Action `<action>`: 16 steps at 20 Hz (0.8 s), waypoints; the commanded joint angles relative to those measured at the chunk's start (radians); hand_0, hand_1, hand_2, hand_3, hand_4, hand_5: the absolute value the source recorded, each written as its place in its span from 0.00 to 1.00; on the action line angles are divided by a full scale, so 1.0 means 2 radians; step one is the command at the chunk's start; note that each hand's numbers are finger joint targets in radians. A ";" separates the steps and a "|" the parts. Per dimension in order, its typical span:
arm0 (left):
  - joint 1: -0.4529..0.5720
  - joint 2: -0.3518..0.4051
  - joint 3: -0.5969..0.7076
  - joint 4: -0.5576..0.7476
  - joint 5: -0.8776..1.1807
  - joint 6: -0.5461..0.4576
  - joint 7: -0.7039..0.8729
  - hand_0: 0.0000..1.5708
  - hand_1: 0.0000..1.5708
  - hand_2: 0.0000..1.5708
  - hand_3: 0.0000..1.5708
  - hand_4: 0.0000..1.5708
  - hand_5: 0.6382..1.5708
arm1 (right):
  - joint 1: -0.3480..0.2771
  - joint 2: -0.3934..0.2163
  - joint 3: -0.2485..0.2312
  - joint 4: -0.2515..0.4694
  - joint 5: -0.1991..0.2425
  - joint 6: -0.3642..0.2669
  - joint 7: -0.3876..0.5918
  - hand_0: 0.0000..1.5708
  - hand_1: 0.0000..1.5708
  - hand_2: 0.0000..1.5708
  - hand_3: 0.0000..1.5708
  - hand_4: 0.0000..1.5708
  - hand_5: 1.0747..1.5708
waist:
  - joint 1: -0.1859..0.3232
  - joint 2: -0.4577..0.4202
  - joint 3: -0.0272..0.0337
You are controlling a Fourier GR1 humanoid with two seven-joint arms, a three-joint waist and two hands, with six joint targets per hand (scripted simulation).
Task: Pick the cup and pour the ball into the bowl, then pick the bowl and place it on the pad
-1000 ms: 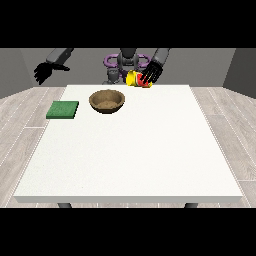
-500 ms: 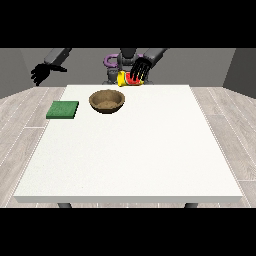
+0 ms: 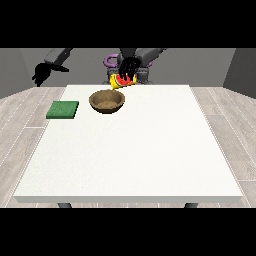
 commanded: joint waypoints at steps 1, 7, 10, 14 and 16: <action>0.014 0.000 -0.016 -0.004 -0.038 -0.022 0.003 0.19 0.19 1.00 1.00 0.57 1.00 | -0.005 0.011 0.003 -0.003 0.000 -0.018 0.005 0.00 0.00 0.00 0.14 0.00 0.92 | 0.002 -0.006 -0.0001; 0.009 0.000 -0.079 0.011 -0.088 -0.057 0.018 0.20 0.20 1.00 1.00 0.61 0.96 | -0.028 0.020 0.013 -0.007 -0.001 -0.004 0.010 0.00 0.00 0.00 0.16 0.00 0.91 | -0.024 0.013 0.0000; -0.015 0.000 -0.100 -0.035 -0.074 -0.135 0.010 0.00 0.00 1.00 1.00 0.76 0.85 | -0.038 0.002 -0.001 0.017 -0.009 0.006 0.002 0.00 0.00 0.00 0.12 0.00 0.90 | -0.007 0.022 0.0004; -0.081 0.000 -0.095 -0.001 -0.122 -0.173 0.009 0.39 0.39 1.00 1.00 0.78 0.80 | -0.043 0.025 0.019 0.005 0.004 -0.003 0.001 0.00 0.00 0.00 0.05 0.00 0.89 | -0.027 0.022 0.0004; -0.075 0.000 -0.116 -0.014 -0.135 -0.200 0.009 0.49 0.49 1.00 1.00 0.76 0.83 | -0.045 0.007 0.007 0.018 -0.006 0.009 0.010 0.00 0.00 0.00 0.15 0.00 0.90 | -0.019 0.014 0.0004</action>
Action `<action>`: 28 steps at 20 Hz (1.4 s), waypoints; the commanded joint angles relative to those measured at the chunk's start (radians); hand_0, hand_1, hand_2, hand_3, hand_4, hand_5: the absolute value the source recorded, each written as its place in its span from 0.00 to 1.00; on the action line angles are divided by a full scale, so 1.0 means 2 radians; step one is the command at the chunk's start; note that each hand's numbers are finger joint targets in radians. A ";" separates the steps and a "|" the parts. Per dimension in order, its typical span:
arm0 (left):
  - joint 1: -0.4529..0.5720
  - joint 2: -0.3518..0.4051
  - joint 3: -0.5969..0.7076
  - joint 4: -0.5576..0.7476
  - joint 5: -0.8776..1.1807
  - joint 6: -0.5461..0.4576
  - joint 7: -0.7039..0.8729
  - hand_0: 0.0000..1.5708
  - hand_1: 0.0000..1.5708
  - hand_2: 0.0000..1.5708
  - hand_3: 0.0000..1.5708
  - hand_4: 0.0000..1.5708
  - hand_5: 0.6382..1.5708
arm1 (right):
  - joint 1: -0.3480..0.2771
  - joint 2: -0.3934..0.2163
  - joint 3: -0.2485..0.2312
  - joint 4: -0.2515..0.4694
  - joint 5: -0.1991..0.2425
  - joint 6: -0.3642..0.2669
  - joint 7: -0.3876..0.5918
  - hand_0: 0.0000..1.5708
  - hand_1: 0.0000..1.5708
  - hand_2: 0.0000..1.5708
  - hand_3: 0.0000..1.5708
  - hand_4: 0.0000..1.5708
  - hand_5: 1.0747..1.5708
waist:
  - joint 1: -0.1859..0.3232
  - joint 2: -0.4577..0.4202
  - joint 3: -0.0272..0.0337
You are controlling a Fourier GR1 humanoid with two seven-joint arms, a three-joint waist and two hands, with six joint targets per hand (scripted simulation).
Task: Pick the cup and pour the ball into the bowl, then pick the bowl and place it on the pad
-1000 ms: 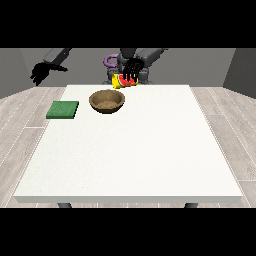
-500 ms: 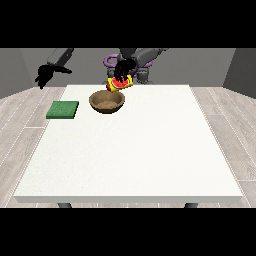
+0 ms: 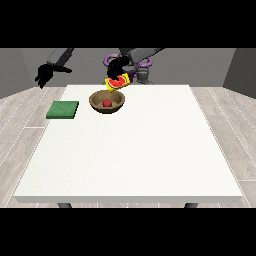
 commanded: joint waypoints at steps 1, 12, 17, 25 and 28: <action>-0.056 0.014 -0.018 0.004 -0.043 -0.050 -0.025 0.62 0.62 1.00 1.00 0.77 0.84 | -0.002 0.005 -0.003 0.011 0.001 -0.014 -0.006 0.00 0.00 0.00 0.07 0.00 0.89 | 0.011 -0.001 0.0002; -0.041 0.001 0.022 -0.033 -0.090 -0.079 -0.055 0.97 0.97 1.00 1.00 0.76 0.88 | 0.018 0.003 -0.002 0.028 -0.011 0.018 0.006 0.00 0.00 0.00 0.00 0.27 0.97 | 0.027 -0.002 -0.0003; 0.022 0.021 0.138 -0.106 0.037 0.029 -0.049 0.09 0.09 1.00 1.00 0.64 0.97 | 0.037 0.010 -0.013 0.030 -0.016 -0.008 0.008 0.00 0.00 0.00 0.00 0.29 0.97 | 0.076 -0.005 -0.0022; 0.086 0.045 0.293 -0.135 0.255 0.073 -0.151 0.81 0.81 1.00 1.00 0.62 0.98 | 0.015 0.010 -0.020 0.006 -0.029 -0.021 0.028 0.00 0.00 0.00 0.00 0.19 0.98 | 0.090 0.038 -0.0032; 0.113 0.018 0.330 -0.152 0.334 0.092 -0.191 0.75 0.75 0.89 0.72 0.49 0.96 | 0.022 0.038 -0.019 0.001 -0.031 -0.032 0.001 0.00 0.00 0.00 0.00 0.16 0.99 | 0.103 0.075 -0.0032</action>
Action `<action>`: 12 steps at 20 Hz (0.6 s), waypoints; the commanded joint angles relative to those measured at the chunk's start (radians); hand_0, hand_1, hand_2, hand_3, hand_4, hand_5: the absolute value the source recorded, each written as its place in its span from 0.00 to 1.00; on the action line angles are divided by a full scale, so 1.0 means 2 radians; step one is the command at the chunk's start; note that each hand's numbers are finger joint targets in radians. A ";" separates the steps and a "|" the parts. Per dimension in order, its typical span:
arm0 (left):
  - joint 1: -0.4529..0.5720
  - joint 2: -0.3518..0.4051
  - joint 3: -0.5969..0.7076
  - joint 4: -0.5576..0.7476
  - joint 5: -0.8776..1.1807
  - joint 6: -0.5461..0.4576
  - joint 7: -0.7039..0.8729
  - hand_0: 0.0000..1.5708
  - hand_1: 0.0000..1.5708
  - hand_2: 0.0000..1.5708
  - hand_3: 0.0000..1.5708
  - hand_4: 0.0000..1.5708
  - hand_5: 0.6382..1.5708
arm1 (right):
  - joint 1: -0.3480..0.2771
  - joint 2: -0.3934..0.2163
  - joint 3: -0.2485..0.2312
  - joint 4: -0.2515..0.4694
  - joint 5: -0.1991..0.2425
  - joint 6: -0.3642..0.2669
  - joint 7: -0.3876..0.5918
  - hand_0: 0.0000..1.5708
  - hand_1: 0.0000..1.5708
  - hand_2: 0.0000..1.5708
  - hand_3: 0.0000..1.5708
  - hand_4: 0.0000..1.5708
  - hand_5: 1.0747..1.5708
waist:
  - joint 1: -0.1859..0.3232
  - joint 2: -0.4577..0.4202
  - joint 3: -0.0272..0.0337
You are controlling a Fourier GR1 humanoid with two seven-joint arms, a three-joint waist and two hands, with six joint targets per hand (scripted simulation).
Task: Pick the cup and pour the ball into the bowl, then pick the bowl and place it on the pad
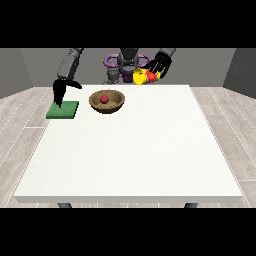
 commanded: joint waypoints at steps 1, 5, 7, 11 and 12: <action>0.022 -0.002 0.074 -0.015 0.129 0.002 -0.073 0.75 0.75 0.79 0.68 0.51 0.95 | -0.006 0.012 0.000 -0.012 -0.006 -0.005 -0.001 0.00 0.00 0.00 0.00 0.17 0.99 | 0.002 0.040 0.0000; 0.036 -0.037 0.104 -0.004 0.232 0.003 -0.118 0.33 0.33 0.00 0.00 0.53 0.97 | -0.032 0.048 0.017 -0.035 -0.004 -0.024 0.020 0.00 0.00 0.00 0.00 0.25 1.00 | -0.023 0.062 -0.0006; 0.049 -0.037 0.137 0.006 0.265 0.013 -0.154 0.00 0.00 0.00 0.00 0.51 0.98 | -0.020 0.053 0.026 -0.048 -0.001 -0.009 0.007 0.00 0.00 0.00 0.00 0.26 1.00 | -0.039 0.078 0.0005; 0.104 -0.031 0.160 0.054 0.323 -0.023 -0.237 0.00 0.00 0.00 0.00 0.00 0.94 | -0.012 0.094 0.060 -0.080 0.013 -0.036 0.048 0.00 0.00 0.00 0.00 0.19 0.96 | -0.059 0.043 0.0013; 0.059 -0.026 0.166 0.061 0.321 -0.030 -0.205 0.00 0.00 0.00 0.00 0.00 0.94 | -0.017 0.091 0.067 -0.074 0.020 -0.026 0.034 0.00 0.00 0.00 0.00 0.15 0.96 | -0.076 0.059 0.0021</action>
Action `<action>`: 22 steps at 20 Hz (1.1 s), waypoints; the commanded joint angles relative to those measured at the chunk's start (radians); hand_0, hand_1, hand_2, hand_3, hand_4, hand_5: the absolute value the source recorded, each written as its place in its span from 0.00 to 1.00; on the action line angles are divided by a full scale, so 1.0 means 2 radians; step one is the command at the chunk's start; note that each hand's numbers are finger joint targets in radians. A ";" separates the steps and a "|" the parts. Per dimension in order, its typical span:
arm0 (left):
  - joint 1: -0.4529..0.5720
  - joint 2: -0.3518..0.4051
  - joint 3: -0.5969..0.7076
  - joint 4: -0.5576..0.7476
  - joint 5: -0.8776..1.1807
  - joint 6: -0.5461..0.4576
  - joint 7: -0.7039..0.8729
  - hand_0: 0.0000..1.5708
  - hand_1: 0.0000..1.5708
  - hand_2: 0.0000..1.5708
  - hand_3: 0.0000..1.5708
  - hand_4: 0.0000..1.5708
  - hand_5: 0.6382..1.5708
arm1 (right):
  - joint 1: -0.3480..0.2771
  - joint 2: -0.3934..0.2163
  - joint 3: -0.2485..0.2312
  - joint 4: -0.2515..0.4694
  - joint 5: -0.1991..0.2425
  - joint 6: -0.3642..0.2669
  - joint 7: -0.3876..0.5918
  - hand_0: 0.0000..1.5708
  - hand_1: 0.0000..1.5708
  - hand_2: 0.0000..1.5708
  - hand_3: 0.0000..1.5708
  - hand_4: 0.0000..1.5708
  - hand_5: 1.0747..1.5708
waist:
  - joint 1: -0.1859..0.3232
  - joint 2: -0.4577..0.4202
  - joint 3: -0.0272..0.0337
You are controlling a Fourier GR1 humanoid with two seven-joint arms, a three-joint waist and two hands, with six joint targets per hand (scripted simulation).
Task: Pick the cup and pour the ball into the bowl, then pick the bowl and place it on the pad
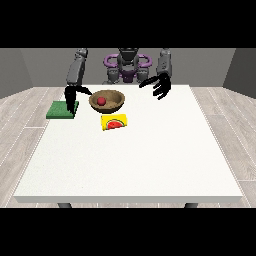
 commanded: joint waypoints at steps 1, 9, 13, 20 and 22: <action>0.026 -0.007 0.012 0.035 0.035 -0.010 -0.031 0.00 0.00 0.00 0.00 0.00 0.95 | 0.020 0.038 0.036 -0.016 0.022 -0.022 0.019 0.00 0.00 0.00 0.00 0.12 0.95 | -0.028 -0.039 0.0013; 0.011 -0.007 -0.001 0.039 0.042 -0.003 -0.018 0.00 0.00 0.00 0.00 0.00 0.96 | 0.018 0.046 0.036 0.025 0.023 -0.030 0.000 0.00 0.00 0.00 0.00 0.06 0.94 | -0.021 -0.041 0.0017; -0.013 0.008 0.004 -0.005 0.055 -0.047 0.001 0.00 0.00 0.00 0.00 0.00 0.98 | 0.018 0.045 0.010 0.072 0.010 -0.025 -0.056 0.00 0.00 0.00 0.00 0.17 0.96 | 0.020 -0.009 0.0021; 0.014 -0.002 -0.027 -0.030 0.048 -0.049 -0.003 0.00 0.00 0.00 0.00 0.00 0.99 | 0.028 0.041 -0.002 0.070 -0.005 -0.012 -0.056 0.00 0.00 0.00 0.00 0.10 0.91 | 0.044 -0.004 0.0021; -0.019 -0.005 -0.021 -0.028 0.042 -0.035 0.018 0.00 0.00 0.00 0.00 0.00 0.99 | 0.019 0.060 0.008 0.066 0.003 -0.033 -0.047 0.00 0.00 0.00 0.00 0.13 0.91 | 0.039 0.005 0.0021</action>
